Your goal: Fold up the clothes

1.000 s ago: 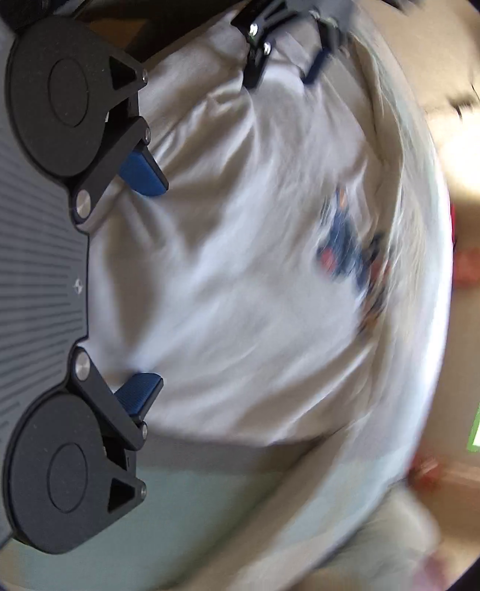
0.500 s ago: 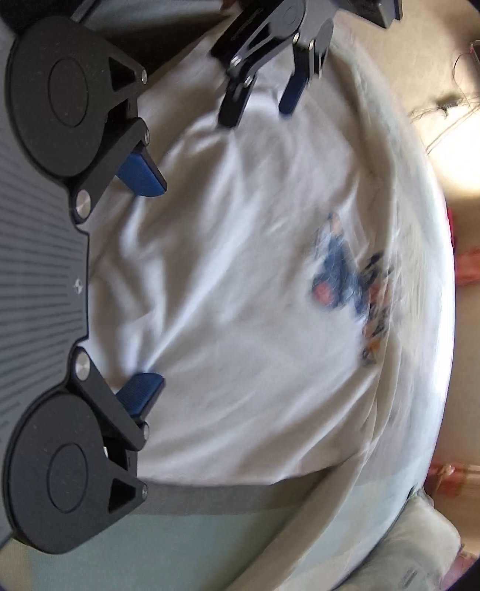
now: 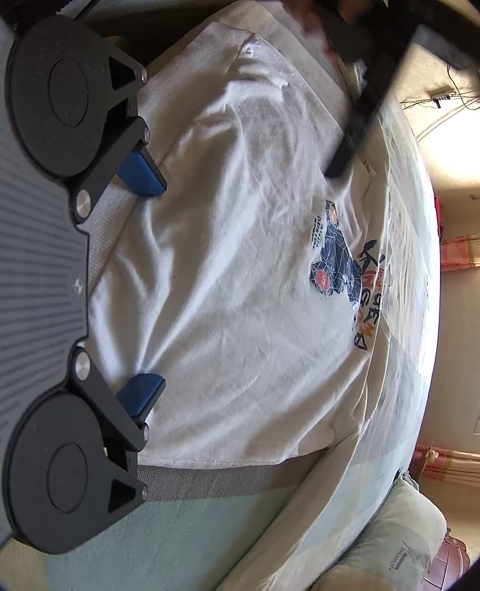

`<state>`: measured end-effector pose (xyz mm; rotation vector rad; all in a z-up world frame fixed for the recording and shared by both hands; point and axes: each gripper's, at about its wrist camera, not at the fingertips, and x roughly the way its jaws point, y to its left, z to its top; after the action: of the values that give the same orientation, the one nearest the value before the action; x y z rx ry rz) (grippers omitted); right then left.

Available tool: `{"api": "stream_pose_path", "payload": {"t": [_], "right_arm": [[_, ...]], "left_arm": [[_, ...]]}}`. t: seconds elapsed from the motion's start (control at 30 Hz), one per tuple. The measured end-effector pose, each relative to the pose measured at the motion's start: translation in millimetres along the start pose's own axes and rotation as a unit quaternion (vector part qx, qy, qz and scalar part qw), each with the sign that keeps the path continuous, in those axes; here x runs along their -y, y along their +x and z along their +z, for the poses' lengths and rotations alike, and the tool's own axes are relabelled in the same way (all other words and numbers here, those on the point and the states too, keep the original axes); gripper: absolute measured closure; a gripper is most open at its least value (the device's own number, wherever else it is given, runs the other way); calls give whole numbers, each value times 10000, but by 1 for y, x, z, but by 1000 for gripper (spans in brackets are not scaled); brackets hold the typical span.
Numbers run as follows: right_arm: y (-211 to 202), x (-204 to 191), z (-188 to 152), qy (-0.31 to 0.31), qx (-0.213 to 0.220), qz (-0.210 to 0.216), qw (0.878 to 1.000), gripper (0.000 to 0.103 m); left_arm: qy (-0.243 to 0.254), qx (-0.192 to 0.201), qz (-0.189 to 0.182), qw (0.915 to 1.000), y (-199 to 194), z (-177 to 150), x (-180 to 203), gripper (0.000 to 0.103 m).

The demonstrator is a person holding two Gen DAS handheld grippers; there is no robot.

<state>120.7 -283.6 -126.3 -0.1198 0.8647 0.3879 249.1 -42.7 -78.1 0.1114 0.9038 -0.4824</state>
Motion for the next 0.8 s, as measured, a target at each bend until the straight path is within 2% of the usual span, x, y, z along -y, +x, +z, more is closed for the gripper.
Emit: {"api": "stream_pose_path", "payload": {"t": [0.1,0.23,0.33,0.47,0.63,0.8], "right_arm": [[-1,0,-2,8,69,-21,10000,0],[-1,0,-2,-4,85,-18,10000,0],[-1,0,-2,-13,77,-14,10000,0],[0,-1,1,-40,1,-21,10000,0],[3,-2,7,-87,-176,-6,9998,0],[5,-3,11,-49,-286,-43,9996,0]], "left_arm": [[-170,-20,58,9998,22,9,-5,1],[-595,-179,135,9980,33,-6,-23,1],[-562,-59,164,9983,21,-25,-30,1],[-402,-223,162,9988,9,-33,-36,1],[-349,11,-80,9994,4,-11,-46,1],[-271,121,-314,9991,31,19,-53,1]]}}
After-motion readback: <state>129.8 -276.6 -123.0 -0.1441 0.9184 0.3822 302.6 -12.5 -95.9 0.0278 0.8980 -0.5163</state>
